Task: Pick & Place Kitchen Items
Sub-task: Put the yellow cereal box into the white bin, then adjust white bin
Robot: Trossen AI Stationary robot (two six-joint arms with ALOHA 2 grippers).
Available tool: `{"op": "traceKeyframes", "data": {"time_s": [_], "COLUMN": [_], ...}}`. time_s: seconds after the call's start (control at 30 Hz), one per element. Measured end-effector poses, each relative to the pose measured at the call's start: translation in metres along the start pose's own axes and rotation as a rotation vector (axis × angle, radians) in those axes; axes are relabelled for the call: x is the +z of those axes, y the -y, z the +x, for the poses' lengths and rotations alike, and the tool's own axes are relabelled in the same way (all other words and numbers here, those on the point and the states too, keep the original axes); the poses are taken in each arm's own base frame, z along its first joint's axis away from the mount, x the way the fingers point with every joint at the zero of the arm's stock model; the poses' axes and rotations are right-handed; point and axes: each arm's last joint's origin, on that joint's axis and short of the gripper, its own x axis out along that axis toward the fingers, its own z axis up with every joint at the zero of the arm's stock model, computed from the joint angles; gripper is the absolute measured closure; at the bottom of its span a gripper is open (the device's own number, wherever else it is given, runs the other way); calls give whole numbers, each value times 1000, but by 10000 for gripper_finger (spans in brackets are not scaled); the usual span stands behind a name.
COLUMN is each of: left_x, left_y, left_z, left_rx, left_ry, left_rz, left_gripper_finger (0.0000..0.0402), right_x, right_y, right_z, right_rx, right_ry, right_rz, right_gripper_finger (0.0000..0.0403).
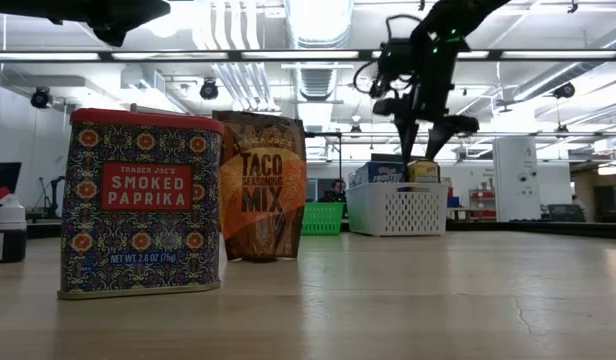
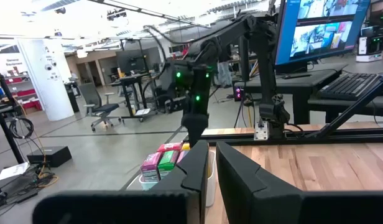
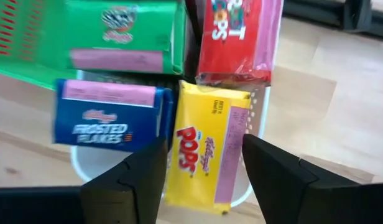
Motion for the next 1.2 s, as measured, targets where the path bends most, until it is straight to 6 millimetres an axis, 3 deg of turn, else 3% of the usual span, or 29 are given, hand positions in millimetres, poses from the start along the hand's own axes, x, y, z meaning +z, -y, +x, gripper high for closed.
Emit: {"op": "traceKeyframes", "data": {"time_s": [0.3,0.47,0.73,1.2], "left_x": [0,0,0,0], "left_y": [0,0,0,0], "left_z": [0,0,0,0], "left_rx": [0,0,0,0], "left_ry": [0,0,0,0], "left_rz": [0,0,0,0], "left_gripper_finger": [362,362,362,362], "right_x": [-14,-40,-93,-95], "right_y": [2,-3,-35,-58], "right_z": [-46,-56,-25,35], "right_rx": [100,91,136,83], "right_ry": [94,42,-13,-84], "right_rz": [-86,-252,-657,-792], "right_gripper_finger": [227,251,296,332]}}
